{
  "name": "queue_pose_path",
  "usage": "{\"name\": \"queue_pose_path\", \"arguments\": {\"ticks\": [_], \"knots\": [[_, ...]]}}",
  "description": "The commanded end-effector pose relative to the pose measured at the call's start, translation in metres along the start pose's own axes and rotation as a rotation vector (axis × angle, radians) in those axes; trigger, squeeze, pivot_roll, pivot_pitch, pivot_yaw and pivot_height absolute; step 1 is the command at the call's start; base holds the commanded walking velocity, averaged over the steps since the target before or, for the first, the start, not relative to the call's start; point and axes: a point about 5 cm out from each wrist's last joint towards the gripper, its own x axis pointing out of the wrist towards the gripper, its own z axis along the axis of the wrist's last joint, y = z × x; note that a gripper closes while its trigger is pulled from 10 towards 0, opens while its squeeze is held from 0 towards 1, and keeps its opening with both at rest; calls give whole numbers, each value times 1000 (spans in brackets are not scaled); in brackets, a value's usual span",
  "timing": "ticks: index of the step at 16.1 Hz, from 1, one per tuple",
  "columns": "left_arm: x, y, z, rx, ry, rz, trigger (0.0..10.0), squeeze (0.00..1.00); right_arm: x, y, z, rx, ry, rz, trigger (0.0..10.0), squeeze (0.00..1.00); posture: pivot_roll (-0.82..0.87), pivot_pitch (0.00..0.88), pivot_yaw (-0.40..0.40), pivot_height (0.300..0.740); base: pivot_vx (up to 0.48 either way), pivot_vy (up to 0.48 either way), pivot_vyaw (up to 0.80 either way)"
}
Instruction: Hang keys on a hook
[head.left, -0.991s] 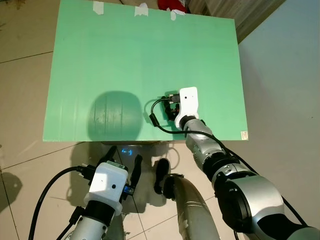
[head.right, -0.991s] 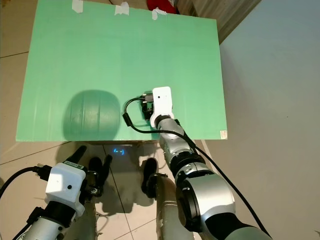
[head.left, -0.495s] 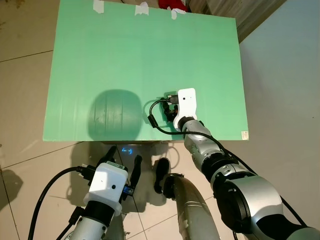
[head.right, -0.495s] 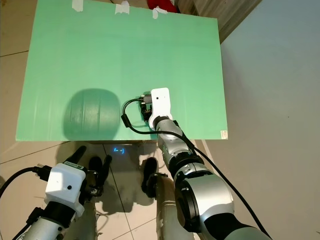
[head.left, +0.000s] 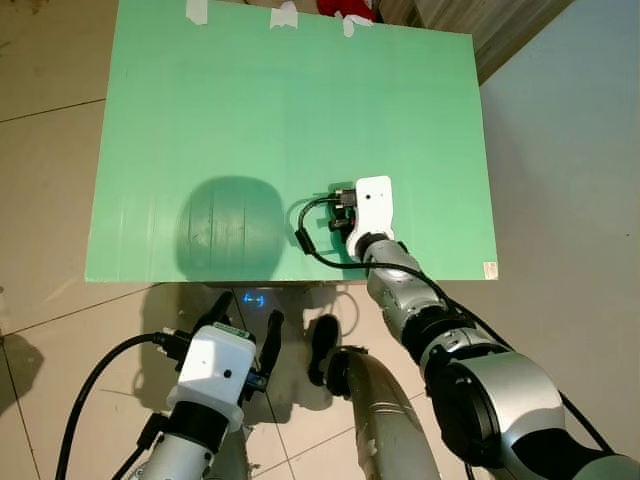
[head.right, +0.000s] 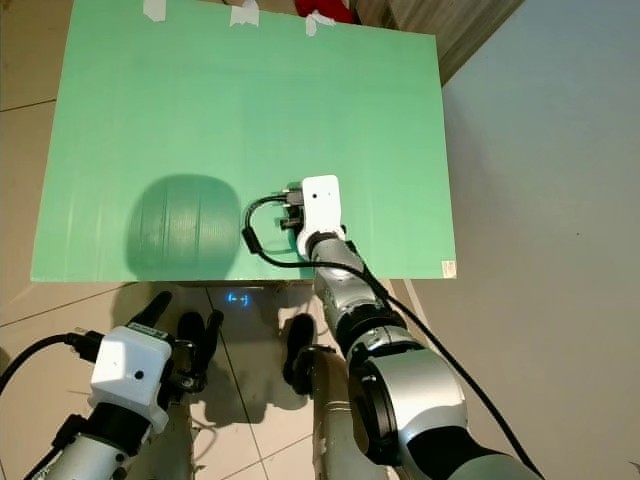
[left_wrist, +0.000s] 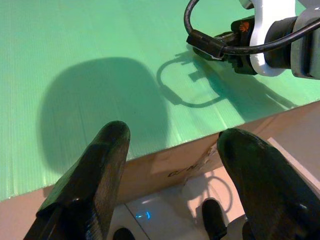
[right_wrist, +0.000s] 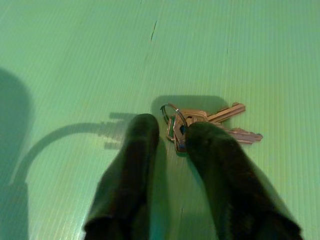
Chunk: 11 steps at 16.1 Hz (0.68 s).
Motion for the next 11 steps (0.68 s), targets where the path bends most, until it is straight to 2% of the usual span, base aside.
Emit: {"name": "queue_pose_path", "arguments": {"ticks": [1,5,8,11], "knots": [[-5,-4,-2,-6,26,-7,10000,0,-4,2,-14,12,48,1,0,0,443,627,-218,740,0,0,0],[-5,-4,-2,-6,28,-5,10000,0,-14,-5,-35,-22,127,13,0,0,435,628,-224,740,0,0,0],[-4,-4,-3,-10,30,-5,10000,0,-30,-21,-62,-54,199,4,0,0,422,626,-230,740,0,0,0],[-3,-4,-4,-12,30,-4,10000,0,-42,-35,-78,-68,233,-13,0,0,414,620,-234,740,0,0,0]]}}
